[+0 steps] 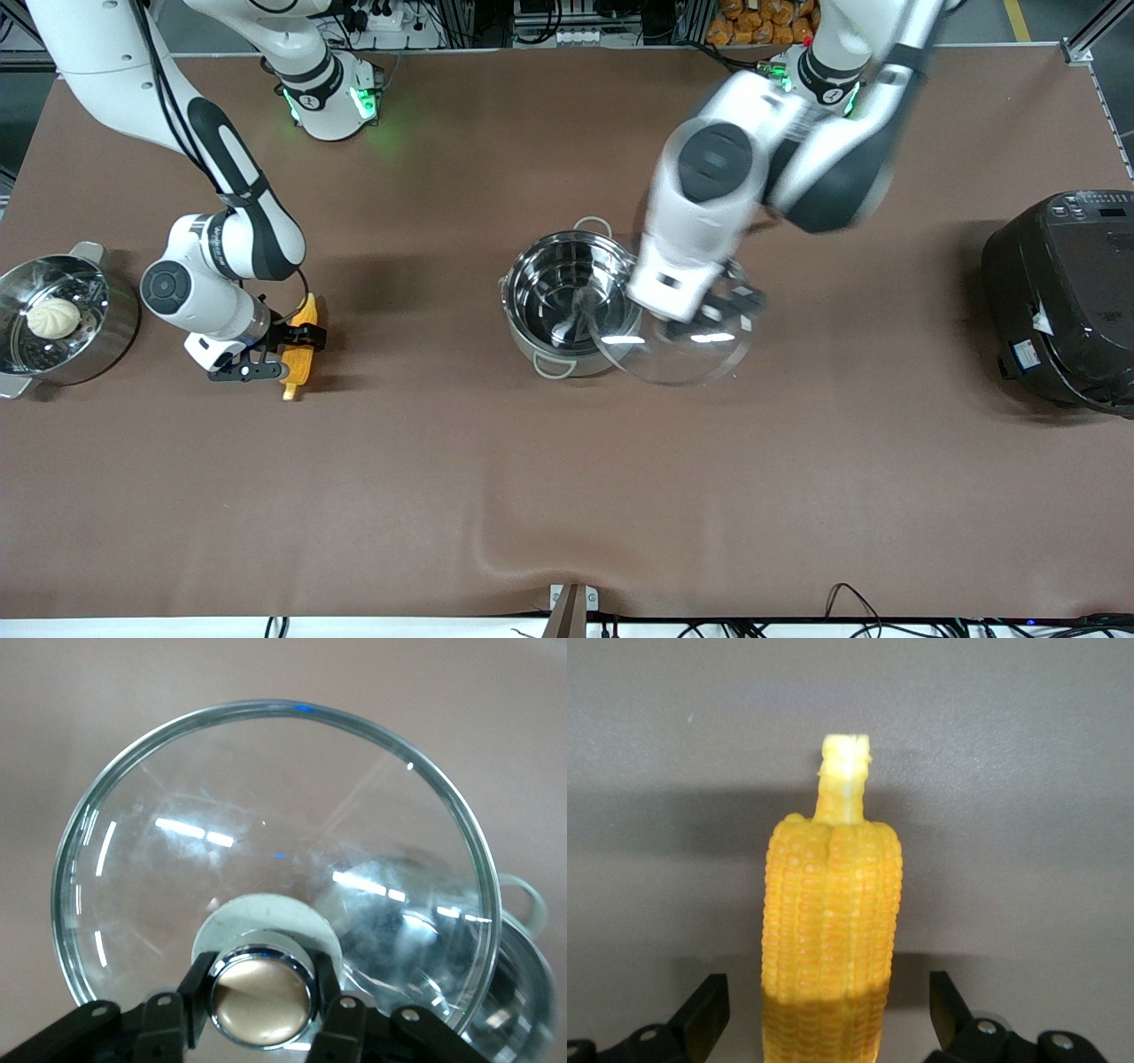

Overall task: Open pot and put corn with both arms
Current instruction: 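Lift the glass lid off the pot with the left gripper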

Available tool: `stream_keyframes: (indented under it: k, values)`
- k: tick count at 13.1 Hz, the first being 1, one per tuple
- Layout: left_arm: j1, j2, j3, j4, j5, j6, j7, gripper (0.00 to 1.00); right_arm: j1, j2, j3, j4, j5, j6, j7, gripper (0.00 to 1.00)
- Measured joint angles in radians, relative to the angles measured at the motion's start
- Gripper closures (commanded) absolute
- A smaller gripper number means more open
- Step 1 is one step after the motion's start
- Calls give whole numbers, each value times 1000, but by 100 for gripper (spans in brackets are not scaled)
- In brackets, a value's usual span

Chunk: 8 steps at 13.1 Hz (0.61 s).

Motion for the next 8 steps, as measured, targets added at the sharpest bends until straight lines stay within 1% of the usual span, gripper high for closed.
stream_keyframes:
  k: [1, 2, 3, 4, 6, 8]
  values:
    - [58, -1, 0, -20, 1, 0, 71, 100, 0, 3, 0, 1, 0, 0, 0, 46]
    - [116, -3, 0, -49, 1, 3, 143, 100, 0, 4, 0, 1, 0, 0, 1, 79]
    - [168, -9, -1, -88, 2, 23, 209, 100, 0, 4, 0, 2, 0, 0, 1, 97]
    - [209, -22, -1, -143, 2, 71, 263, 100, 0, 4, 0, 2, 0, 0, 1, 100]
    - [263, -51, -2, -288, 12, 213, 337, 100, 0, 4, -1, 2, 0, 0, 1, 100]
    - [306, -69, -2, -453, 18, 381, 394, 100, 0, 4, -1, 3, 0, 0, 1, 100]
